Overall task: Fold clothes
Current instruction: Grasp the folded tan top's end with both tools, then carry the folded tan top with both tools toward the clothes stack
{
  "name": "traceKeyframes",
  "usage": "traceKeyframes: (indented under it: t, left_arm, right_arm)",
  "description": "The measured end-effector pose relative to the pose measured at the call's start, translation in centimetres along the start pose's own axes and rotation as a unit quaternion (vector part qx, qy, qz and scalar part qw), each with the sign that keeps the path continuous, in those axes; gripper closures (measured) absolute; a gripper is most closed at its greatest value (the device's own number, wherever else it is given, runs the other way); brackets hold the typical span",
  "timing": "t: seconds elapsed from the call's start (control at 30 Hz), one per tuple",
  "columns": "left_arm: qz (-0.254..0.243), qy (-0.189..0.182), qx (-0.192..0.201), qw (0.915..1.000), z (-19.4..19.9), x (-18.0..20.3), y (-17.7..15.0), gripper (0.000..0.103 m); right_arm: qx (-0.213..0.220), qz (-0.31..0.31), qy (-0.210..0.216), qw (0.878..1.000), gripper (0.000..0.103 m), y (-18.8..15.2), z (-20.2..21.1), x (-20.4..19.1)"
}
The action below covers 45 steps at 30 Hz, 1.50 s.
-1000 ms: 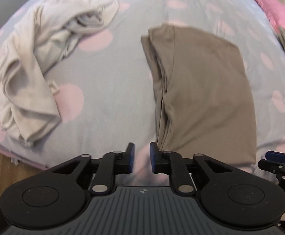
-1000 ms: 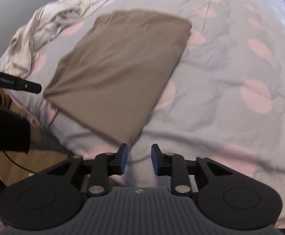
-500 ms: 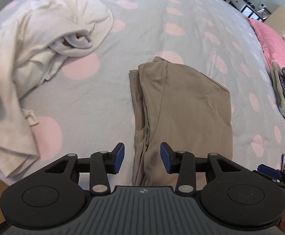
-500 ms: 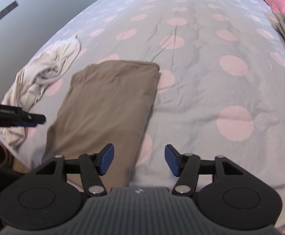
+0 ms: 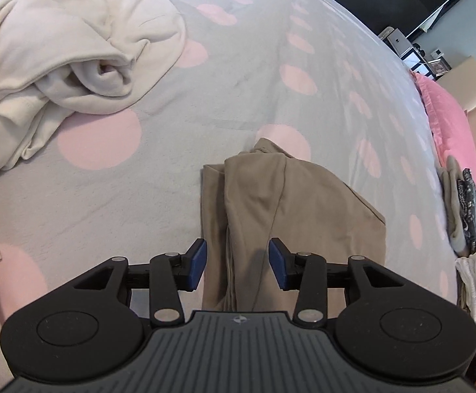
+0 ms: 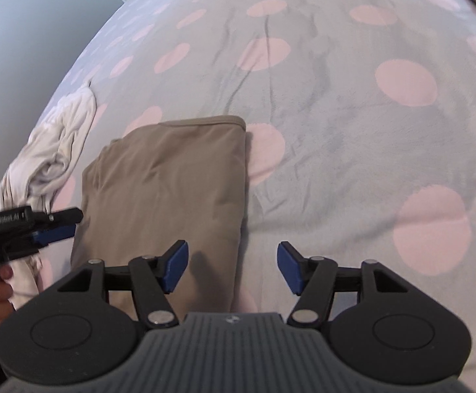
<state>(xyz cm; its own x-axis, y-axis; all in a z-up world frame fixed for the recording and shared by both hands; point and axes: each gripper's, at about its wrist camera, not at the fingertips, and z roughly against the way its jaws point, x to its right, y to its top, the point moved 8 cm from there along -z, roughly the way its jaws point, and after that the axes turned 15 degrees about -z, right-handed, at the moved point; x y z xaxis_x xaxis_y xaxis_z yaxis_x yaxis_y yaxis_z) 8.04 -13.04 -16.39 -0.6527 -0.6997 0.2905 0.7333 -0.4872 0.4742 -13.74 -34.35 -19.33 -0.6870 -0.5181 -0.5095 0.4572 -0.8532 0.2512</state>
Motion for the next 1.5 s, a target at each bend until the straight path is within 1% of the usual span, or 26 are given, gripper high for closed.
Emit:
traceKeyframes:
  t: [0.13, 0.2, 0.23, 0.43, 0.5, 0.57, 0.67, 0.7, 0.77, 0.83, 0.87, 0.9, 0.93, 0.97, 1.0, 1.07, 1.13, 1.23, 1.37, 1.5]
  left_arm:
    - [-0.009, 0.006, -0.005, 0.9999, -1.1, -0.2, 0.1, 0.063]
    - [-0.020, 0.007, -0.002, 0.9998, -1.6, -0.4, 0.1, 0.057]
    - [-0.025, 0.008, 0.000, 0.9997, -1.8, -0.4, 0.0, 0.057]
    - [-0.016, -0.024, 0.023, 0.9993, -2.4, -0.9, 0.1, 0.053]
    - [-0.015, -0.043, 0.033, 0.9984, -2.6, -0.8, 0.3, 0.049]
    - [-0.012, -0.066, 0.041, 0.9969, -2.8, -0.6, 0.5, 0.049]
    - [-0.008, -0.081, 0.043, 0.9957, -3.5, -0.1, 0.9, 0.049]
    - [-0.005, -0.085, 0.042, 0.9955, -3.8, 0.1, 1.0, 0.049]
    - [-0.001, -0.087, 0.043, 0.9953, -4.1, 0.3, 1.3, 0.049]
    - [-0.002, -0.085, 0.039, 0.9956, -4.2, 0.5, 1.6, 0.054]
    - [-0.004, -0.081, 0.037, 0.9960, -4.2, 0.6, 1.7, 0.061]
    - [-0.006, -0.079, 0.035, 0.9962, -4.2, 0.7, 1.7, 0.069]
    - [-0.008, -0.078, 0.034, 0.9963, -4.2, 0.7, 1.8, 0.074]
    - [-0.010, -0.076, 0.036, 0.9964, -4.2, 0.9, 1.9, 0.081]
    - [-0.012, -0.075, 0.037, 0.9964, -4.1, 1.0, 2.0, 0.085]
    - [-0.030, -0.065, 0.046, 0.9964, -3.6, 1.7, 2.2, 0.087]
    - [-0.048, -0.054, 0.055, 0.9958, -3.0, 2.3, 2.5, 0.088]
    - [-0.063, -0.056, 0.081, 0.9931, -1.6, 3.5, 3.1, 0.089]
    - [-0.087, -0.061, 0.122, 0.9868, 1.0, 6.0, 4.3, 0.090]
    - [-0.124, -0.076, 0.153, 0.9774, 3.4, 10.2, 5.9, 0.090]
  right_arm:
    - [-0.011, -0.030, 0.012, 0.999, 0.040, 1.1, -1.5, 0.8]
    - [-0.011, -0.033, 0.020, 0.999, 0.039, 1.5, -1.9, 0.8]
    - [-0.011, -0.033, 0.024, 0.999, 0.038, 1.7, -2.1, 0.8]
    - [-0.010, -0.044, 0.052, 0.998, 0.038, 2.5, -2.8, 0.8]
    - [-0.008, -0.045, 0.063, 0.997, 0.038, 2.7, -2.9, 0.6]
    - [-0.007, -0.048, 0.074, 0.996, 0.038, 2.9, -3.1, 0.5]
    - [-0.004, -0.050, 0.085, 0.995, 0.038, 3.2, -3.3, 0.2]
    - [-0.002, -0.048, 0.086, 0.995, 0.039, 3.3, -3.4, 0.1]
    - [0.003, -0.041, 0.085, 0.996, 0.046, 3.6, -3.7, -0.2]
    - [0.008, -0.037, 0.081, 0.996, 0.065, 3.8, -3.9, -0.4]
    - [0.009, -0.037, 0.082, 0.996, 0.070, 3.9, -4.0, -0.5]
    - [0.009, -0.038, 0.083, 0.996, 0.079, 4.0, -4.2, -0.6]
    - [0.008, -0.038, 0.085, 0.996, 0.084, 4.0, -4.2, -0.8]
    - [0.009, -0.033, 0.087, 0.996, 0.086, 4.0, -4.2, -0.9]
    - [0.013, -0.026, 0.087, 0.996, 0.088, 3.9, -4.0, -1.1]
    - [0.027, -0.012, 0.085, 0.996, 0.090, 3.8, -3.4, -1.5]
    - [0.042, -0.001, 0.085, 0.995, 0.091, 3.8, -2.6, -1.9]
    - [0.070, 0.008, 0.091, 0.993, 0.091, 3.8, -0.5, -2.3]
    - [0.115, 0.017, 0.093, 0.989, 0.091, 4.0, 3.2, -2.5]
    - [0.168, 0.020, 0.088, 0.982, 0.091, 4.4, 8.1, -1.9]
